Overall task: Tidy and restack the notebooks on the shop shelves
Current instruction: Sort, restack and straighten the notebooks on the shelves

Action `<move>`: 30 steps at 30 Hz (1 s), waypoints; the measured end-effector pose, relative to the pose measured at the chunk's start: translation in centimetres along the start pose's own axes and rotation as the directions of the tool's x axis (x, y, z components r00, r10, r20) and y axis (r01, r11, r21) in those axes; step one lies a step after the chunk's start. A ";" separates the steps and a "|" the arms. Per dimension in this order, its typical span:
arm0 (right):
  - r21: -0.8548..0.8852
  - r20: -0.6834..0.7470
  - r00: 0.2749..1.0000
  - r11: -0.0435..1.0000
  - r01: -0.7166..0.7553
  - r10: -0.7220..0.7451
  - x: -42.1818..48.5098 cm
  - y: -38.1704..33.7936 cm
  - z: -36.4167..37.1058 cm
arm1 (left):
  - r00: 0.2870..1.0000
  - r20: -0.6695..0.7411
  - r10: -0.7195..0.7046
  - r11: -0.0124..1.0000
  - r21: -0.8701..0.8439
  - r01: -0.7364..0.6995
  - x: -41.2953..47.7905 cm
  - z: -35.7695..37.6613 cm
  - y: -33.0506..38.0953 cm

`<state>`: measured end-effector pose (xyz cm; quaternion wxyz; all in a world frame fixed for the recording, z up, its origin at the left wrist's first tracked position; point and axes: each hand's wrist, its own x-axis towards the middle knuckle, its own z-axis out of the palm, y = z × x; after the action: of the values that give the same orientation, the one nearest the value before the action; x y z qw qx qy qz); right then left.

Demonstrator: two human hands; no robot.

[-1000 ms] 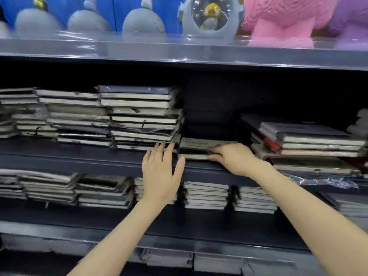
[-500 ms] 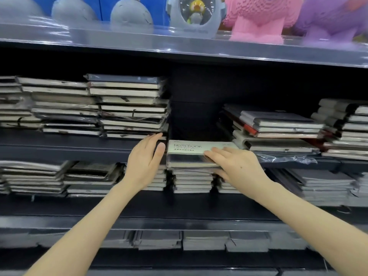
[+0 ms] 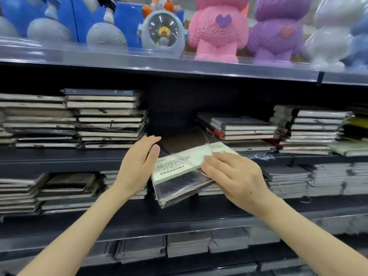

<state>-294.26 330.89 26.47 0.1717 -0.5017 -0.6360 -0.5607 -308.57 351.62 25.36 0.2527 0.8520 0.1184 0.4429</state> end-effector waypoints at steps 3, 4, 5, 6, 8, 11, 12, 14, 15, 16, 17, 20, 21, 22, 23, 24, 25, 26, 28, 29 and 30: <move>-0.021 -0.058 0.998 1.000 0.022 -0.024 0.3 1.3 -1.1 | 0.999 -0.032 0.029 0.997 -0.073 -0.031 1.0 0.6 1.6; -0.038 -0.072 0.997 0.999 0.028 -0.031 0.4 2.1 -1.5 | 0.998 -0.049 0.037 0.997 -0.071 -0.040 1.6 0.7 2.1; -0.058 -0.083 0.996 0.998 0.026 -0.031 0.5 2.9 -1.8 | 0.997 -0.061 0.049 0.997 -0.058 -0.052 2.3 0.9 2.5; -0.078 -0.099 0.995 0.997 0.023 -0.030 0.4 3.9 -2.2 | 0.996 -0.065 0.064 0.997 -0.032 -0.066 3.0 1.2 3.0; -0.118 -0.126 0.992 0.993 0.014 -0.029 0.1 6.1 -2.9 | 0.993 -0.065 0.098 0.994 0.044 -0.096 4.2 2.0 3.7; -0.162 -0.127 0.992 0.987 0.000 -0.020 -0.8 9.4 -3.4 | 0.996 -0.048 0.073 0.992 0.108 -0.067 5.5 3.8 3.5; -0.166 -0.124 0.992 0.986 -0.010 -0.011 -1.2 10.5 -3.3 | 0.998 -0.036 0.059 0.990 0.133 -0.054 5.9 4.4 3.0; -0.169 -0.106 0.994 0.985 -0.035 0.017 -2.0 12.8 -2.6 | 0.999 -0.005 0.045 0.978 0.202 -0.043 6.5 5.8 2.2; -0.166 -0.091 0.995 0.985 -0.044 0.029 -2.4 13.9 -2.1 | 0.999 0.012 0.042 0.970 0.238 -0.043 6.8 6.5 1.8; -0.162 -0.076 0.996 0.985 -0.052 0.040 -2.9 14.9 -1.5 | 0.999 0.029 0.036 0.961 0.274 -0.043 7.0 7.2 1.4; -0.157 -0.055 0.997 0.985 -0.066 0.058 -3.4 15.7 -0.8 | 0.999 0.048 0.022 0.953 0.302 -0.035 7.3 7.9 1.1; -0.123 0.035 0.985 0.979 -0.163 0.168 -4.5 17.6 1.3 | 0.994 0.088 -0.068 0.925 0.380 0.030 8.1 9.6 0.1; -0.113 0.075 0.976 0.974 -0.197 0.206 -4.8 18.2 1.9 | 0.991 0.096 -0.093 0.909 0.414 0.045 8.4 10.0 -0.2; -0.099 0.128 0.965 0.971 -0.216 0.228 -5.1 18.8 2.3 | 0.987 0.113 -0.117 0.889 0.455 0.053 8.5 10.4 -0.4; -0.080 0.202 0.947 0.967 -0.240 0.252 -5.2 19.2 2.5 | 0.980 0.138 -0.145 0.866 0.496 0.058 8.5 10.6 -0.5; -0.061 0.282 0.917 0.960 -0.275 0.281 -5.3 19.6 2.5 | 0.970 0.171 -0.174 0.845 0.532 0.058 8.4 10.9 -0.5; -0.040 0.359 0.881 0.948 -0.316 0.308 -5.3 19.9 2.3 | 0.961 0.196 -0.194 0.829 0.557 0.054 8.3 11.2 -0.5; -0.014 0.406 0.856 0.938 -0.345 0.321 -5.4 20.1 2.2 | 0.958 0.202 -0.202 0.817 0.574 0.052 8.3 11.3 -0.5; 0.045 0.428 0.845 0.926 -0.374 0.320 -5.3 20.6 2.4 | 0.961 0.192 -0.198 0.794 0.607 0.042 8.3 11.5 -0.5; 0.071 0.436 0.838 0.915 -0.396 0.329 -5.1 20.8 2.7 | 0.964 0.185 -0.192 0.786 0.617 0.038 8.3 11.5 -0.4; 0.092 0.456 0.818 0.896 -0.435 0.351 -4.9 21.1 3.1 | 0.965 0.183 -0.189 0.781 0.623 0.035 8.4 11.5 -0.5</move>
<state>-273.51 328.67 33.08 0.1879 -0.7140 -0.5909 -0.3252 -294.28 351.84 25.41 -0.0001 0.9253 0.2759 0.2602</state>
